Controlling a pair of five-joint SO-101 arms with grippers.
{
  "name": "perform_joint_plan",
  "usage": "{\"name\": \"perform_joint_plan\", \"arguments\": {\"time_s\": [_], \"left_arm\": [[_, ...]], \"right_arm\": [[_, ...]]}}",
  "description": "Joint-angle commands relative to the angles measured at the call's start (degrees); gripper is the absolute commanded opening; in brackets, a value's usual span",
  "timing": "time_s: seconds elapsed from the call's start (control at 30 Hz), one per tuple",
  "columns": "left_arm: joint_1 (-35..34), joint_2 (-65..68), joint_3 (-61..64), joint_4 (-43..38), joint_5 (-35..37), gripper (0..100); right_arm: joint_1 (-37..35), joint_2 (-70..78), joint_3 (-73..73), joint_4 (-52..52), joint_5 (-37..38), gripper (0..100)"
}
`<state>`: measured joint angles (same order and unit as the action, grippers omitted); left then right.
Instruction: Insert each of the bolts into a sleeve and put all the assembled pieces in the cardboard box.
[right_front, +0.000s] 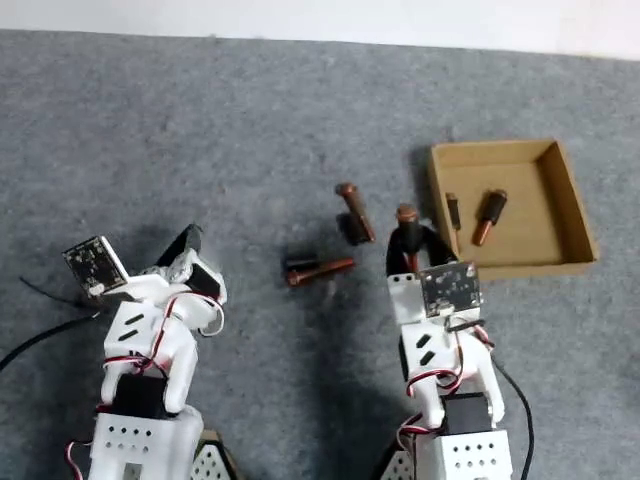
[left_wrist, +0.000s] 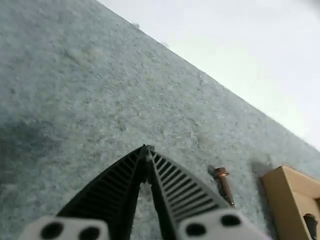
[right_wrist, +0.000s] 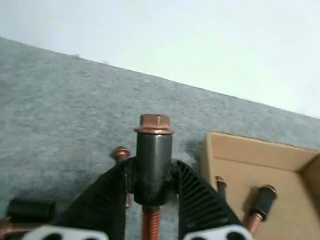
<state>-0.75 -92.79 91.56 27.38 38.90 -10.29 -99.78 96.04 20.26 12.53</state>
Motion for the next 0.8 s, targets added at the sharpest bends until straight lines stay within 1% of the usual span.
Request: {"name": "perform_joint_plan", "arguments": {"time_s": [0.0, 0.07, 0.13, 0.27, 0.37, 0.43, 0.6, 0.77], "left_arm": [[-0.8, -1.0, -1.8, 0.0, -1.8, 1], [-0.8, -1.0, -1.8, 0.0, -1.8, 1], [-0.8, -1.0, -1.8, 0.0, -1.9, 1], [-0.8, -0.9, -1.5, -0.6, -2.5, 1], [-0.8, -1.0, 0.8, -5.0, -5.7, 1], [-0.8, -1.0, 2.1, -7.3, -6.1, 1], [-0.8, -1.0, 2.4, -7.6, -6.2, 1], [-0.8, -1.0, 2.5, -7.8, -6.3, 1]], "right_arm": [[2.4, -0.4, 2.3, 1.5, -0.4, 0.5], [3.4, 2.2, -1.8, 3.6, -0.4, 0.5], [4.8, 8.0, -6.9, 3.8, -0.3, 0.5], [8.0, 26.1, -20.0, 3.7, -0.6, 0.5], [9.9, 41.0, -31.6, 3.6, -0.8, 0.5], [10.9, 50.6, -39.1, 3.6, -0.8, 0.5], [13.1, 72.7, -53.2, 3.7, -0.9, 0.5], [17.6, 88.7, -64.0, 3.7, -1.8, 0.5]]}}
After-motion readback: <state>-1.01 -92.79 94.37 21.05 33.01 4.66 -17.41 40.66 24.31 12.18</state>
